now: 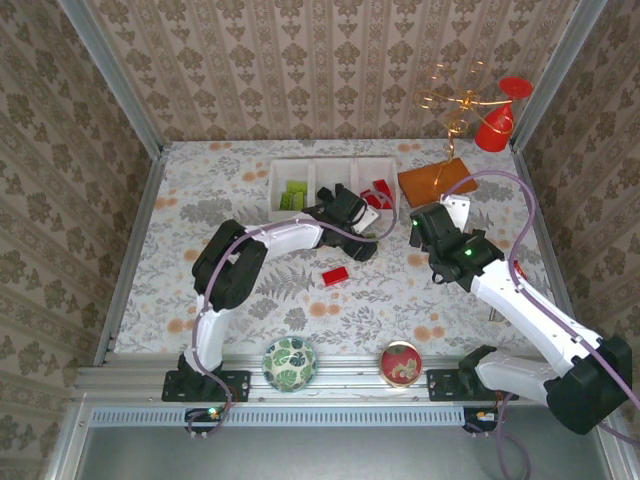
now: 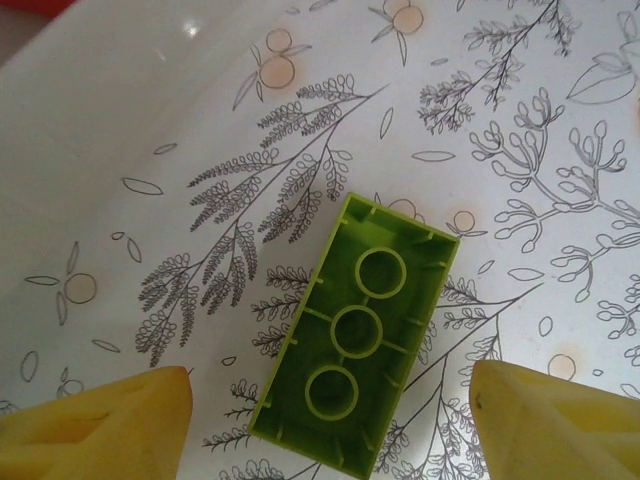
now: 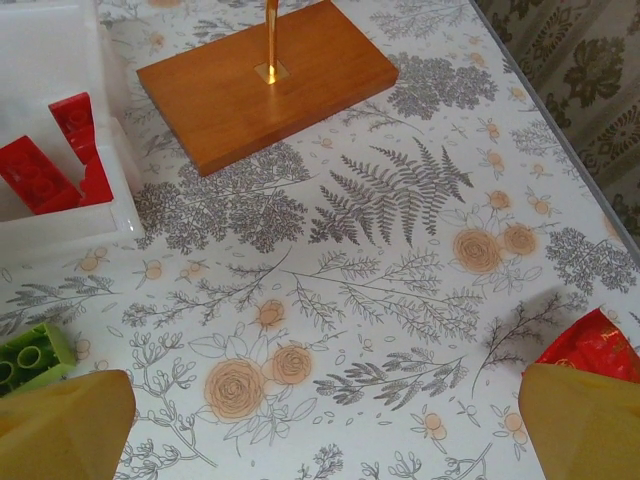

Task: Sort the legos into containers by color
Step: Pick up the lego from the center of the table.

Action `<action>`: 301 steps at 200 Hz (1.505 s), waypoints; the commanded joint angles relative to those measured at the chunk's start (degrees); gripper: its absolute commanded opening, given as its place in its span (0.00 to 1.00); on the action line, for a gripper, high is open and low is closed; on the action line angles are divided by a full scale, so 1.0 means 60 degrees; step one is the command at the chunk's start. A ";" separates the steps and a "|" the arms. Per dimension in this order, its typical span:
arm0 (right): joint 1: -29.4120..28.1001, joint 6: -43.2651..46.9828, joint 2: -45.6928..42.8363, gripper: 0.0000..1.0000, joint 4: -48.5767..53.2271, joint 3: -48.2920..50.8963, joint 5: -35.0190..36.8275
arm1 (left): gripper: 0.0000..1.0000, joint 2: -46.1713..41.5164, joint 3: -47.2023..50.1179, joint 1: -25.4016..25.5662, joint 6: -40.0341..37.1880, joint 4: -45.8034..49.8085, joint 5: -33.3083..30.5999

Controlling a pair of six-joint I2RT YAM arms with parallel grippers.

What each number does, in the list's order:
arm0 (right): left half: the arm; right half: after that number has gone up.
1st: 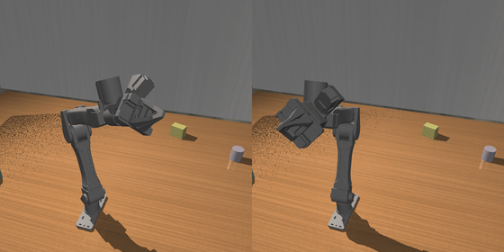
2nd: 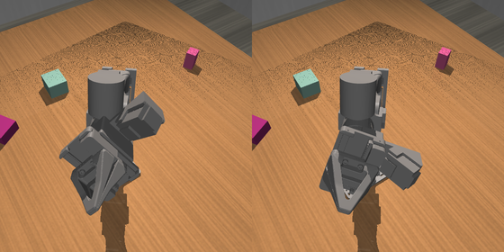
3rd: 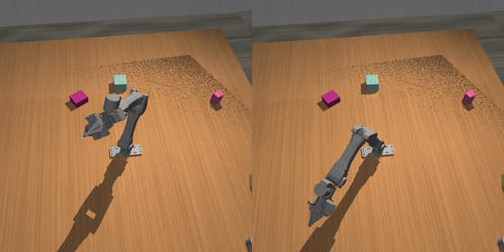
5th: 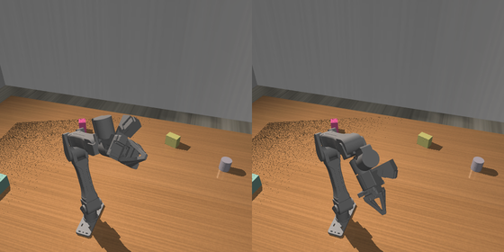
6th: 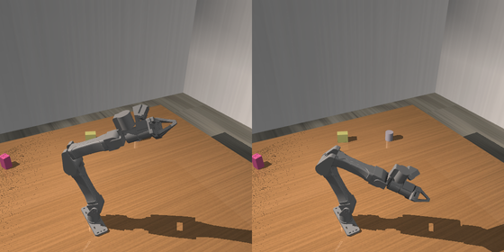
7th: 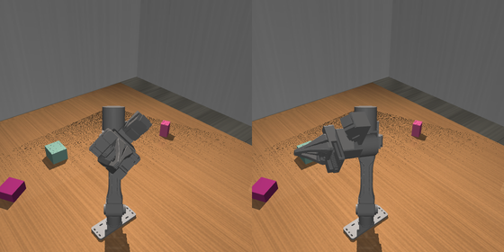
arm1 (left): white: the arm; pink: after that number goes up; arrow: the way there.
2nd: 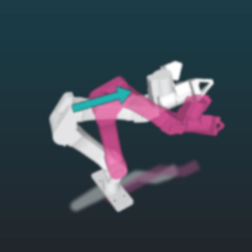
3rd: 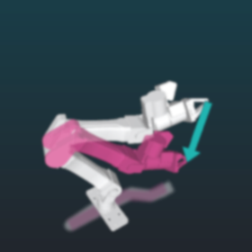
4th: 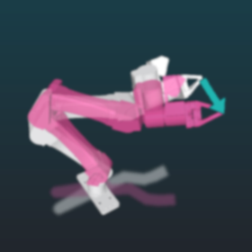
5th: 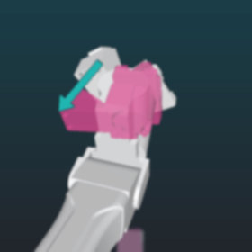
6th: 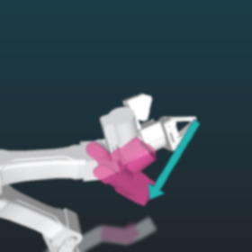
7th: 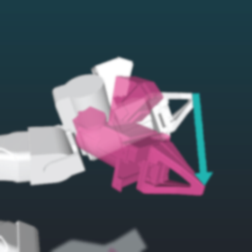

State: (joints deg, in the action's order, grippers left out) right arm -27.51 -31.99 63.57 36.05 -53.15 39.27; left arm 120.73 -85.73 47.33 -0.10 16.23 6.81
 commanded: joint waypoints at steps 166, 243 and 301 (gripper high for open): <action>0.0172 -0.0277 -0.0021 1.00 -0.0468 0.0215 0.0179 | 0.41 0.0929 -0.0869 0.0154 -0.0255 0.0649 -0.0593; 0.0175 -0.0461 0.0110 1.00 -0.0486 0.0186 0.0126 | 0.27 0.0151 -0.0210 0.0190 0.0052 0.0202 -0.0983; 0.0175 -0.0655 -0.0004 1.00 -0.0591 0.0229 -0.0143 | 0.25 -0.2093 0.1590 0.0183 0.0540 -0.0575 -0.1564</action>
State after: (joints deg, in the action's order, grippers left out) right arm -26.72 -33.50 64.01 33.28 -52.23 38.48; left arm 116.01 -79.75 48.03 0.62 15.62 0.16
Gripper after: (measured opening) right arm 0.999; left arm 0.323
